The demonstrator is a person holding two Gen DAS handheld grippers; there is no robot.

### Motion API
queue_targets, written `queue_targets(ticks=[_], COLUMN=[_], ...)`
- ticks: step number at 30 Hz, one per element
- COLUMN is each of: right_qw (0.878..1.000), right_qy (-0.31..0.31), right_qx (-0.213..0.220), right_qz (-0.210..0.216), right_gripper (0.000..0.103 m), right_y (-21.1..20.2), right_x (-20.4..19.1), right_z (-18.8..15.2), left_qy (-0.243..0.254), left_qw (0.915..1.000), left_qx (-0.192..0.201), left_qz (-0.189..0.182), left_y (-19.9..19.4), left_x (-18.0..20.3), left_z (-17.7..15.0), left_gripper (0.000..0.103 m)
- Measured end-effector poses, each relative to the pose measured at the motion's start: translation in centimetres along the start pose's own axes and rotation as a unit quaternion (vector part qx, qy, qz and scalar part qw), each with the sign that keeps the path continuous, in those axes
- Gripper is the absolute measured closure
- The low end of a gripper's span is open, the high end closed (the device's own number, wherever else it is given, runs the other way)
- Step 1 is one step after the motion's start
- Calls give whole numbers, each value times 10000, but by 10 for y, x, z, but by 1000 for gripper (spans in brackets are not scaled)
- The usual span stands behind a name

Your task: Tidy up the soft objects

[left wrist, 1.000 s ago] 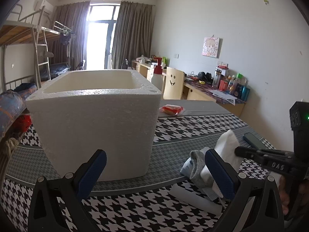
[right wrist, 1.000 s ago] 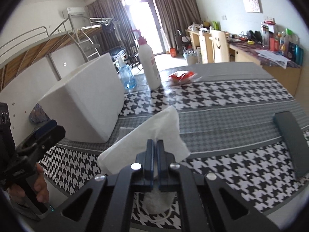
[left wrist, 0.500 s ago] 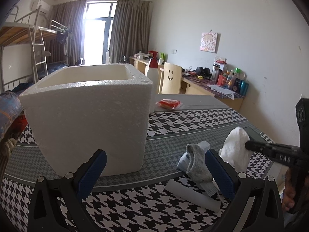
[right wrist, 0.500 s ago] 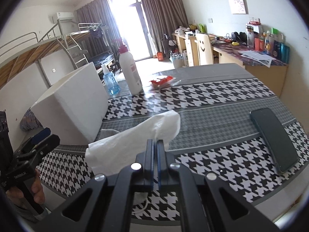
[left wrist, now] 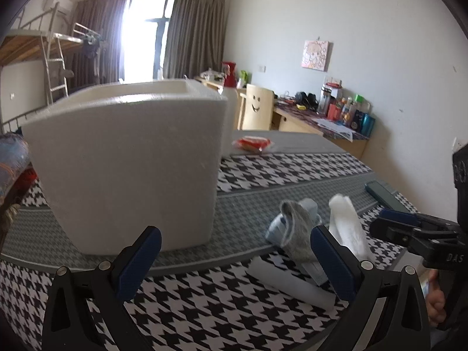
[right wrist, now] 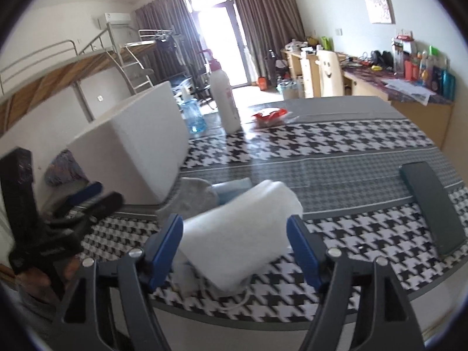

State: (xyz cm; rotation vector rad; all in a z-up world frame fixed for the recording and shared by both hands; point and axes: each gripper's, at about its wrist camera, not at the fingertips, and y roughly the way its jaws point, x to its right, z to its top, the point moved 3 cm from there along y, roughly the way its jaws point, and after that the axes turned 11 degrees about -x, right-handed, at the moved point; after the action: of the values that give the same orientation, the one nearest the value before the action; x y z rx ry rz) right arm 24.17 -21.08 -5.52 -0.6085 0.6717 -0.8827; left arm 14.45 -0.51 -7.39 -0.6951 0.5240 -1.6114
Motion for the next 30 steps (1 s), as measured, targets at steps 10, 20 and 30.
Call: queue_targets(ticks=[10,20,30], right_qw=[9987,9988,9987], right_qy=[233,358,422], right_qx=[-435,-276,-205], right_qz=[-126,-178,-182], right_gripper=[26,26,26], right_y=[28,10,3], right_x=[2,13,20], right_z=[-2,-9,-15], left_qy=[111,-45,-190], left_qw=[9994,9966,9906], left_qx=[-293,-755,-1320], left_qz=[-176,-340,-317], left_y=[7,24,46], left_x=[8,16,28], left_z=[-14,-24,-27], left_gripper=[1,2,28])
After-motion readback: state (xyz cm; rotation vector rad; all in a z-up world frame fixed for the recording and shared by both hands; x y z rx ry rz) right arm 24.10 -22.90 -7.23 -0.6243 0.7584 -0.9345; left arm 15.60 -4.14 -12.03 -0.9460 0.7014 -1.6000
